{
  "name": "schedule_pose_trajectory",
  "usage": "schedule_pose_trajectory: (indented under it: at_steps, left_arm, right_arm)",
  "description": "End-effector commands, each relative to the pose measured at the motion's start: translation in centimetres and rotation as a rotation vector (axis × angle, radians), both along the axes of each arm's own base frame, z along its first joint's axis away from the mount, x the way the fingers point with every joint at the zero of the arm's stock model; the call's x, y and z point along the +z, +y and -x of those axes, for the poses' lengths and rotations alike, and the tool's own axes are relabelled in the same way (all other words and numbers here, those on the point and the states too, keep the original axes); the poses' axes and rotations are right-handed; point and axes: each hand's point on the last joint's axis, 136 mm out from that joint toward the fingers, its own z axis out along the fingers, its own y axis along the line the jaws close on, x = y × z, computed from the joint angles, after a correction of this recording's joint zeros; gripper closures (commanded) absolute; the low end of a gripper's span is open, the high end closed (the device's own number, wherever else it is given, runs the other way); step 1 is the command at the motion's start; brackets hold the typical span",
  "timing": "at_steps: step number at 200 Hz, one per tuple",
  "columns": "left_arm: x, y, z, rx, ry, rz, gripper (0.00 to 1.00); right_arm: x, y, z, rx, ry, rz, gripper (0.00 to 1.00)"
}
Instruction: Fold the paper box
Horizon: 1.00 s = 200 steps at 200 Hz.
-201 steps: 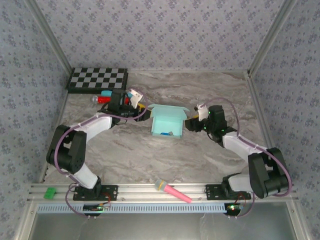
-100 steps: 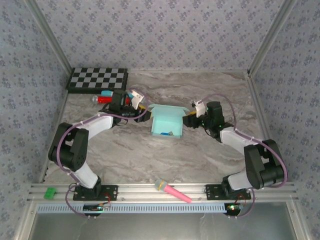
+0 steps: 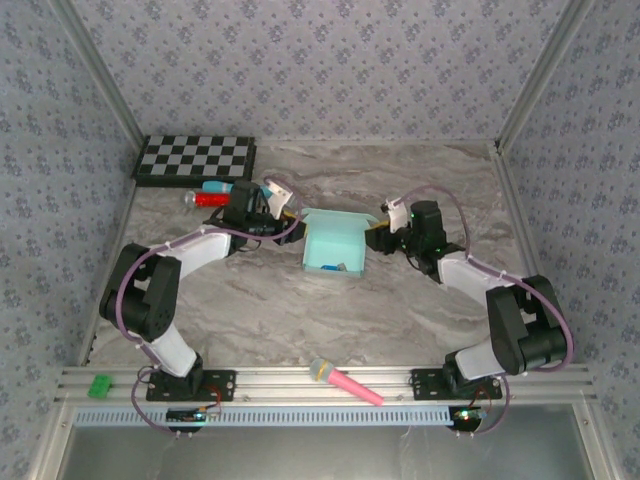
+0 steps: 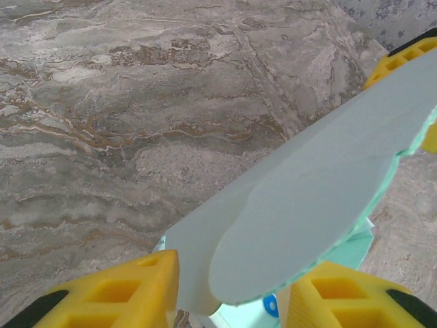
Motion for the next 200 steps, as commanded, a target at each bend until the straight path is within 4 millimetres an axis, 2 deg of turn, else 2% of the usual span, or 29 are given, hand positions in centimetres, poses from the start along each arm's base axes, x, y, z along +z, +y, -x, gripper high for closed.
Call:
schedule_pose_trajectory:
  at_steps: [1, 83, 113, 136, 200]
  left_arm:
    - [1.4, -0.6, -1.0, 0.001, -0.042, 0.022, 0.61]
    - [1.4, -0.9, -1.1, 0.013, -0.049, 0.017, 0.79]
    - [1.4, -0.9, -1.1, 0.022, -0.055, 0.012, 0.93]
    - [1.6, -0.8, -1.4, 0.048, -0.076, -0.001, 1.00]
    - [3.0, -0.1, -3.2, 0.210, -0.185, -0.037, 1.00]
  right_arm:
    - [0.8, 0.4, -0.7, 0.011, -0.026, 0.011, 0.67]
    - [0.5, 0.7, -0.9, 0.014, -0.027, 0.030, 0.80]
    - [0.4, 0.8, -1.0, 0.010, -0.033, 0.040, 0.89]
    - [0.5, 0.8, -1.2, -0.006, -0.053, 0.055, 0.93]
    - [2.0, 0.4, -3.9, -0.159, -0.237, 0.146, 0.92]
